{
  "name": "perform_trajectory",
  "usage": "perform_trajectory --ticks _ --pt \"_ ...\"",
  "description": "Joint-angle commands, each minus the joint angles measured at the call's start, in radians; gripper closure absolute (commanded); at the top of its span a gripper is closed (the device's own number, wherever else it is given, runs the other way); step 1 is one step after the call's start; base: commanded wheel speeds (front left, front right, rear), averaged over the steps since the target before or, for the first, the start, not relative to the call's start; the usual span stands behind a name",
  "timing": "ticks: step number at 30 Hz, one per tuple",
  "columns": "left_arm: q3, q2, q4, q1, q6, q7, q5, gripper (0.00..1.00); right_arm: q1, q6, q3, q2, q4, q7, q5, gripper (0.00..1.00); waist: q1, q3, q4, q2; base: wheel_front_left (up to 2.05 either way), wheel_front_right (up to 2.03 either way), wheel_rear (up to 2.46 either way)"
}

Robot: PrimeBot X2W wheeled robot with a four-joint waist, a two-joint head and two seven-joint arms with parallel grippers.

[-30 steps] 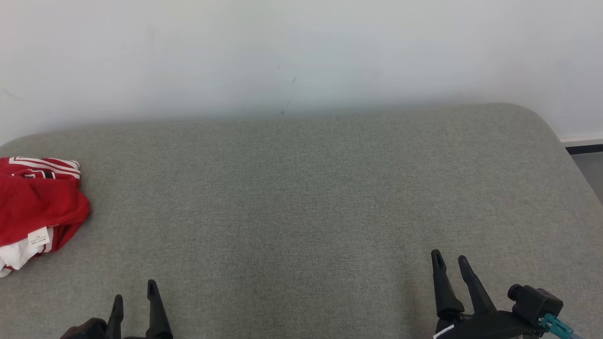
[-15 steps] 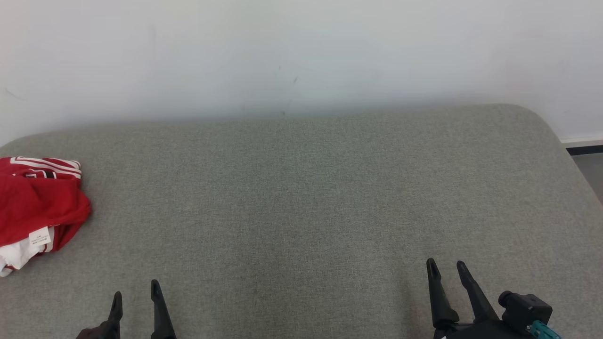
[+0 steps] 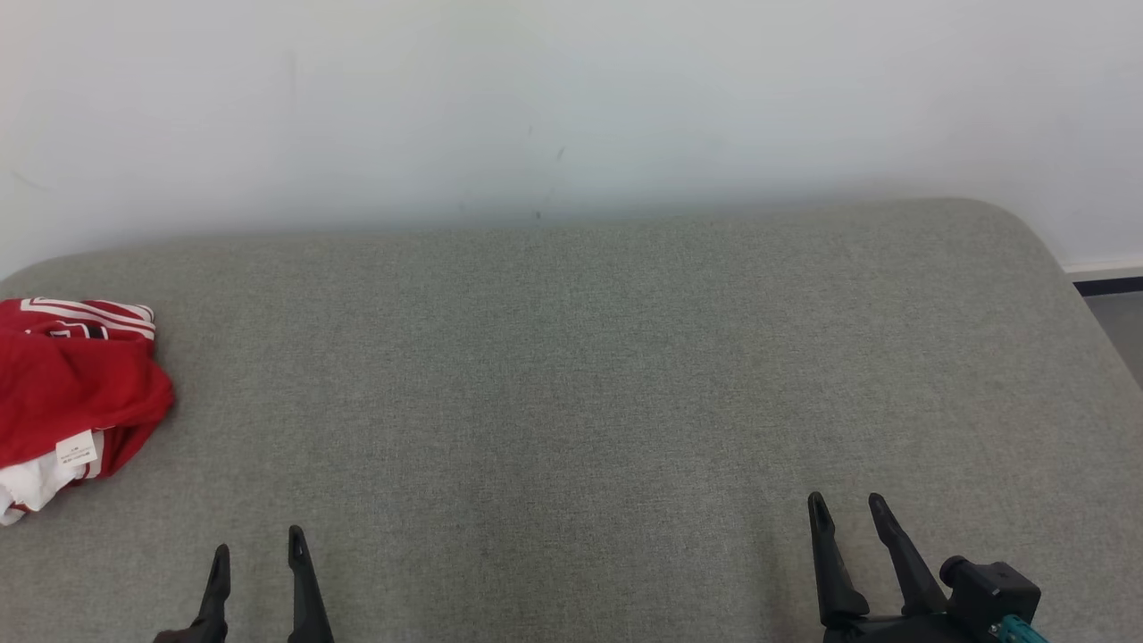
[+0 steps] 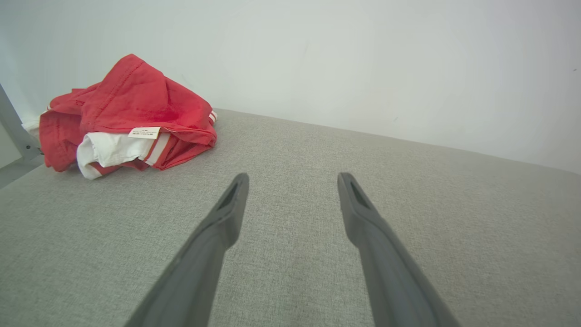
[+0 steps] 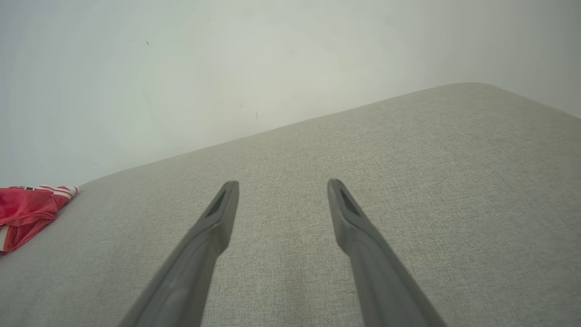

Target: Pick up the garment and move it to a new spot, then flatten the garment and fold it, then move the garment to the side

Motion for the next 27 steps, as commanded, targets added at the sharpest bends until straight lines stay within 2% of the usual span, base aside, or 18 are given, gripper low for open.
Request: perform_trajectory --ticks 1,5,11,27 --pt "0.011 -0.004 -0.009 0.013 -0.007 -0.011 0.018 0.0 0.007 -0.002 -0.002 -0.002 -0.005 -0.009 -0.022 0.0 0.0 -0.001 0.0 0.0 0.0 0.0 0.0" --pt "0.037 -0.016 -0.008 0.017 -0.04 -0.019 0.049 0.0 0.011 -0.002 -0.007 -0.002 -0.003 -0.017 -0.044 0.0 0.0 -0.002 0.001 0.0 0.0 0.0 0.0" --pt "0.049 -0.018 0.005 0.027 -0.116 -0.03 0.111 0.0 0.016 -0.002 -0.01 -0.002 -0.001 -0.03 -0.084 0.0 0.0 -0.005 0.003 0.0 0.0 0.0 0.0" --pt "0.121 -0.041 0.029 0.045 -0.213 -0.06 0.225 0.0 0.031 -0.002 -0.029 -0.002 0.015 -0.057 -0.155 0.0 0.0 -0.009 0.009 0.0 0.0 0.0 0.0"
